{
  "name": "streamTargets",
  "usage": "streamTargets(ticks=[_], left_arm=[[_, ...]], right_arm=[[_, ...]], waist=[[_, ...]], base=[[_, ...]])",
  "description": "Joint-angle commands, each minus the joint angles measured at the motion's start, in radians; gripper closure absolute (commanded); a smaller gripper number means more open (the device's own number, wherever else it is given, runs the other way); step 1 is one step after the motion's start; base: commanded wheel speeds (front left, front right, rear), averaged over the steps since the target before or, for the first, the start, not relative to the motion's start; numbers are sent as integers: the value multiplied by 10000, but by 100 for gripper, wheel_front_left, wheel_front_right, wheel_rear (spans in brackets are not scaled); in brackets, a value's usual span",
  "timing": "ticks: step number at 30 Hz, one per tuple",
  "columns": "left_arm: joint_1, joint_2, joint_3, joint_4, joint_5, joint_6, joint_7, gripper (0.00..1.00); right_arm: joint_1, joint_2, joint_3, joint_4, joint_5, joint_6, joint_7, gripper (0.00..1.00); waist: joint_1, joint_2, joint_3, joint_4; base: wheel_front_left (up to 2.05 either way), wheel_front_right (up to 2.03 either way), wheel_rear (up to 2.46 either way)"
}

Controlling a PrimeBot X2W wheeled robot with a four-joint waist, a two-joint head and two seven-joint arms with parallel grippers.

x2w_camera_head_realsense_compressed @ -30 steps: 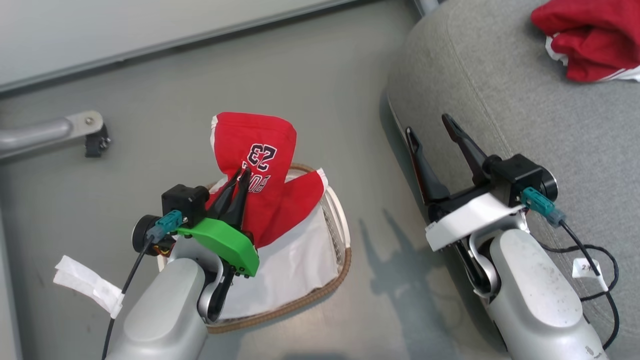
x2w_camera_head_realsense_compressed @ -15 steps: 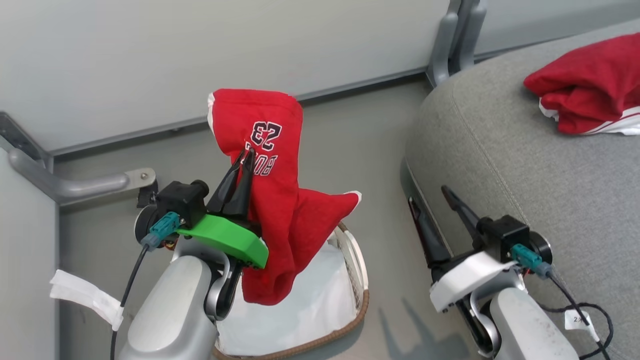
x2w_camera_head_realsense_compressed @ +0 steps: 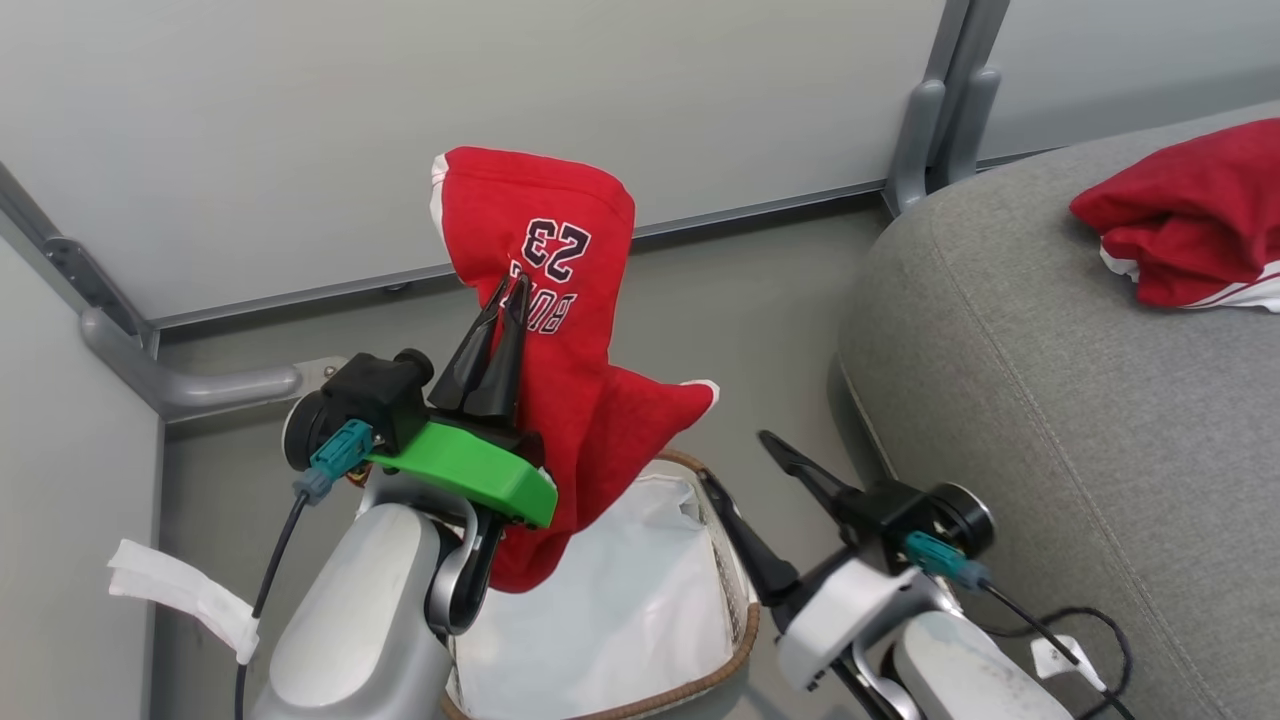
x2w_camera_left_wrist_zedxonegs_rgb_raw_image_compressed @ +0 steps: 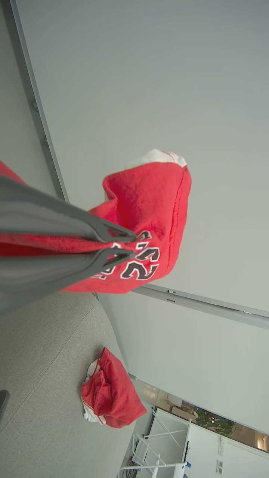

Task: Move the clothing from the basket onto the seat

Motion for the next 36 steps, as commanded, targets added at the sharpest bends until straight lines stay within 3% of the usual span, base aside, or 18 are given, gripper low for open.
streamTargets(ticks=[1,14,20,21,22,23,33,34,35,36], left_arm=[[37,-14,-4,-68,0,-34,-5,100],[-470,-181,-896,-209,-110,-34,-4,100],[-658,-238,-1420,-274,-274,-34,-5,100],[-687,-241,-1521,-262,-307,-33,-5,100],[-713,-247,-1582,-258,-328,-33,-5,100],[-739,-250,-1639,-252,-357,-33,-6,100],[-690,-264,-1699,-169,-506,-33,-6,100],[-682,-265,-1631,-185,-467,-35,-6,91],[-680,-268,-1577,-218,-365,-35,-6,53],[-651,-269,-1548,-204,-337,-35,-4,0]], right_arm=[[-297,-14,310,56,135,-14,-1,0],[-2393,43,2960,1542,1380,-14,-1,0],[-2944,54,3107,2343,1831,-14,-1,0],[-3018,52,3109,2414,1946,-14,-1,24],[-3071,49,3127,2451,1994,-14,-1,58],[-3101,49,3071,2458,2116,-14,-1,100],[-3178,45,2998,2183,2277,-14,-1,100],[-3171,45,2992,2174,2249,-14,-1,100],[-3213,49,3016,2154,2141,-14,0,100],[-3216,49,2987,2106,2077,-14,0,100]], waist=[[1,0,64,97],[1,0,427,984],[1,0,516,1426],[1,0,515,1494],[1,0,518,1554],[1,0,520,1608],[1,0,588,1635],[1,0,594,1592],[1,0,613,1527],[1,0,619,1477]], base=[[0,0,0],[0,0,0],[0,0,0],[0,0,0],[0,0,0],[0,0,0],[0,0,0],[0,0,0],[0,0,0],[0,0,0]])
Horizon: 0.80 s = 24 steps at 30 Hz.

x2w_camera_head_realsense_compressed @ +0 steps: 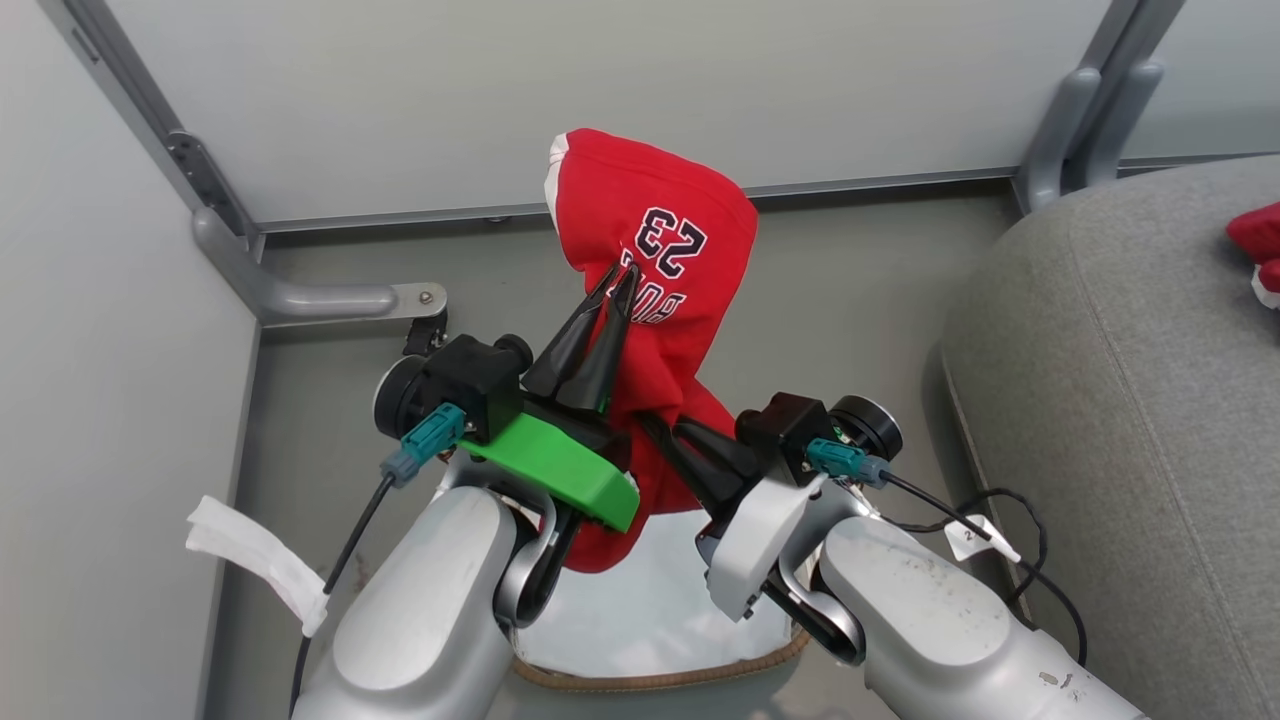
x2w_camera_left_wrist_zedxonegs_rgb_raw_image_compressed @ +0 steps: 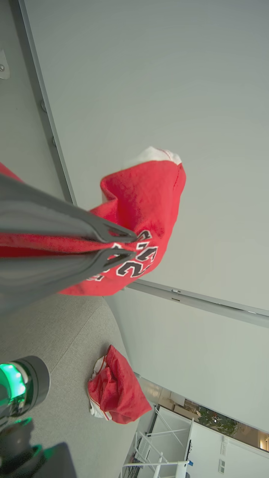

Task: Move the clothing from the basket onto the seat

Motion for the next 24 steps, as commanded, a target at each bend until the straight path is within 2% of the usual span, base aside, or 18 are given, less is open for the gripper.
streamTargets(ticks=[1,5,9,24], left_arm=[[9,3,98,15,126,-33,-4,0],[84,4,276,187,404,-35,-2,0],[250,80,601,317,650,-33,-1,0],[1068,395,1109,438,974,-33,-1,0]], right_arm=[[22,-39,-64,-130,-88,-14,0,100],[284,-45,-113,-437,-242,-14,0,100],[425,-33,-352,-887,-308,-14,-2,100],[1313,-28,-370,-2169,-318,-14,-2,100]], waist=[[0,0,33,-171],[0,0,62,-602],[0,0,87,-1352],[0,0,-175,-5643]], base=[[0,0,0],[0,0,0],[0,0,0],[0,0,0]])
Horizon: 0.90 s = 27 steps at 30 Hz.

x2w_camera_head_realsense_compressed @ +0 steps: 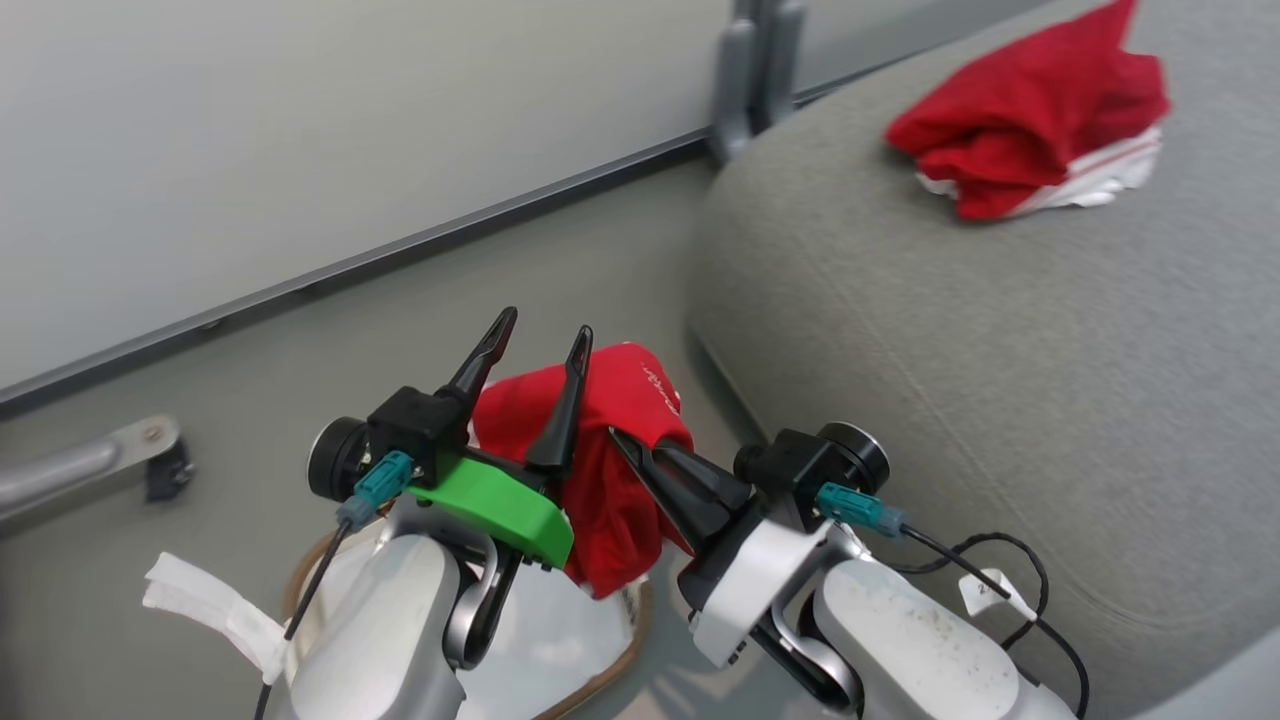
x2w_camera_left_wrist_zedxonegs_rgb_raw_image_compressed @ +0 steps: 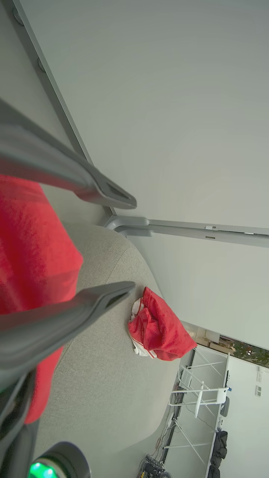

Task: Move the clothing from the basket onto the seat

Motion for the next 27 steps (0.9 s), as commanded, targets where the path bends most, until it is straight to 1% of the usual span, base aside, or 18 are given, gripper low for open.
streamTargets(ticks=[1,2,4,12,15,18,22,27], left_arm=[[174,69,41,17,30,-31,3,0],[191,61,-16,36,59,-31,1,0],[31,-6,-243,67,30,-33,3,0],[-523,-50,-1146,410,-321,-31,3,0],[-627,1,-1335,470,-406,-32,3,0],[-712,118,-1422,431,-436,-32,3,0],[-736,271,-1453,322,-464,-32,3,0],[-738,616,-1337,67,-296,-32,3,0]], right_arm=[[186,-16,-6,-96,-41,-14,-4,100],[279,-16,-133,-151,-75,-14,-4,100],[441,-24,-545,-321,-256,-14,-4,100],[1123,-4,-1791,-814,-1188,-13,-4,100],[1016,-4,-2192,-994,-1542,-13,-4,100],[518,-22,-2738,-1127,-2113,-14,-4,100],[-500,-535,-3643,-1525,-2649,-14,-4,100],[-2400,-1681,-4387,-1632,-3078,-14,-4,100]], waist=[[0,0,-165,-1997],[0,0,-157,-2203],[0,0,-34,-2312],[0,0,315,-2490],[0,0,451,-2512],[0,0,654,-2525],[0,0,1016,-2531],[0,0,1624,-2518]], base=[[0,0,0],[0,0,0],[0,0,0],[0,0,0],[2,2,2],[1,1,1],[0,0,0],[0,0,0]])
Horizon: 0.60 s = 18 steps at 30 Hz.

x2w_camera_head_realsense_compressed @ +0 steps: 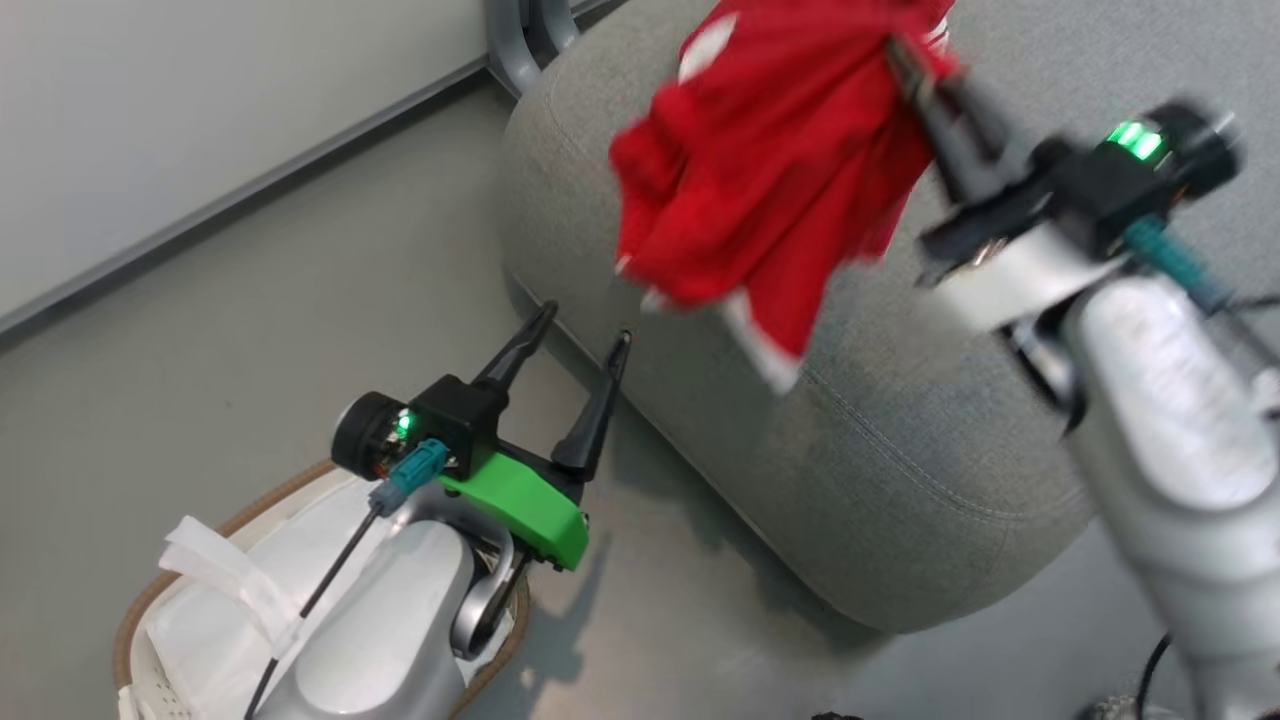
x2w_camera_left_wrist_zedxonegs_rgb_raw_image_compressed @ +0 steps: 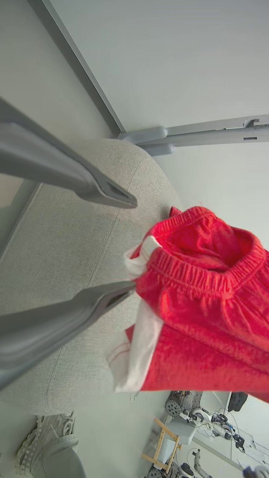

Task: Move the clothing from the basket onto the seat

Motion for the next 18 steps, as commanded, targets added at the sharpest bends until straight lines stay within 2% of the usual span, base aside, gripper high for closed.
streamTargets(ticks=[1,6,10,13,18], left_arm=[[-109,197,101,-85,84,-32,5,0],[-213,604,229,-272,277,-32,5,0],[-493,785,12,-382,319,-32,5,0],[-746,903,-174,-483,315,-32,5,0],[-1271,1076,-442,-690,260,-33,5,0]], right_arm=[[-600,-287,-107,84,-169,-14,-2,100],[-2811,-1121,-523,757,-344,-14,-4,100],[-4171,-1701,-943,1702,-797,-14,0,100],[-4946,-2039,-1232,2527,-1116,-14,-2,100],[-5953,-2334,-2394,4014,-1665,-14,13,100]], waist=[[0,-1,491,0],[0,-1,1272,33],[0,-1,1927,335],[0,-1,2422,562],[0,-1,3388,904]], base=[[0,0,0],[0,0,0],[0,0,0],[0,0,0],[0,0,0]])
